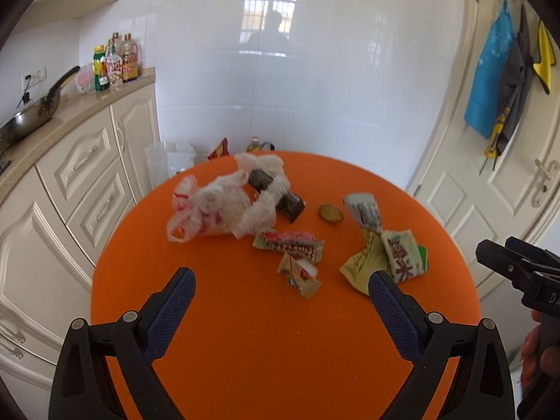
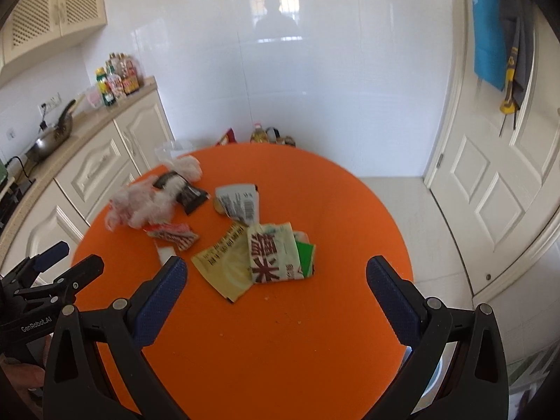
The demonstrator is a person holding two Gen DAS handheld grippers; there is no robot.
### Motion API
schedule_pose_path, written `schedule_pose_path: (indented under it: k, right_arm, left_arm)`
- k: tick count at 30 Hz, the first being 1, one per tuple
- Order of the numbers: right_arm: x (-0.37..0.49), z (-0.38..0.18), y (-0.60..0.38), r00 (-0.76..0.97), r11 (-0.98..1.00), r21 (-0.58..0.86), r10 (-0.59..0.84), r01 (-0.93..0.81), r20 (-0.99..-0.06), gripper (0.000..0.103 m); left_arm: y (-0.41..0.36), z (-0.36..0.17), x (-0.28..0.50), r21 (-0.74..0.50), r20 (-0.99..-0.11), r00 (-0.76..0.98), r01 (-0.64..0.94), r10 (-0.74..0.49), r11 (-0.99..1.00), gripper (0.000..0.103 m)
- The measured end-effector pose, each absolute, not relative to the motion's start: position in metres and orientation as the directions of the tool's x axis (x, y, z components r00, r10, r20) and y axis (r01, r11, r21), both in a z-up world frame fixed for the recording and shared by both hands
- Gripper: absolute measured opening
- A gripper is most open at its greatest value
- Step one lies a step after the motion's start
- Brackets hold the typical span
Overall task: Collect trash
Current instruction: 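Grasp the white cup with the left gripper while the right grasps the printed wrapper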
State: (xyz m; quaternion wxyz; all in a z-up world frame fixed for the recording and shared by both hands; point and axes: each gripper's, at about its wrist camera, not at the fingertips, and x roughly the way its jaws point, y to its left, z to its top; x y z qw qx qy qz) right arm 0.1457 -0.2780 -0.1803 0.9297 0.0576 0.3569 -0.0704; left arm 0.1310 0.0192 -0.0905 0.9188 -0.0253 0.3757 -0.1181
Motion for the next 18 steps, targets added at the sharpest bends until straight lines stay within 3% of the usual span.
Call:
schedule_pose_path:
  k: [18]
  right_arm:
    - [0.243,-0.277,-0.3,0.558,0.985,0.075,-0.026,0.158,-0.829,0.103]
  left_arm:
    - [-0.023,-0.181,0.286,-0.097,-0.817,0.533,0.249,-0.221,0.963,0.098]
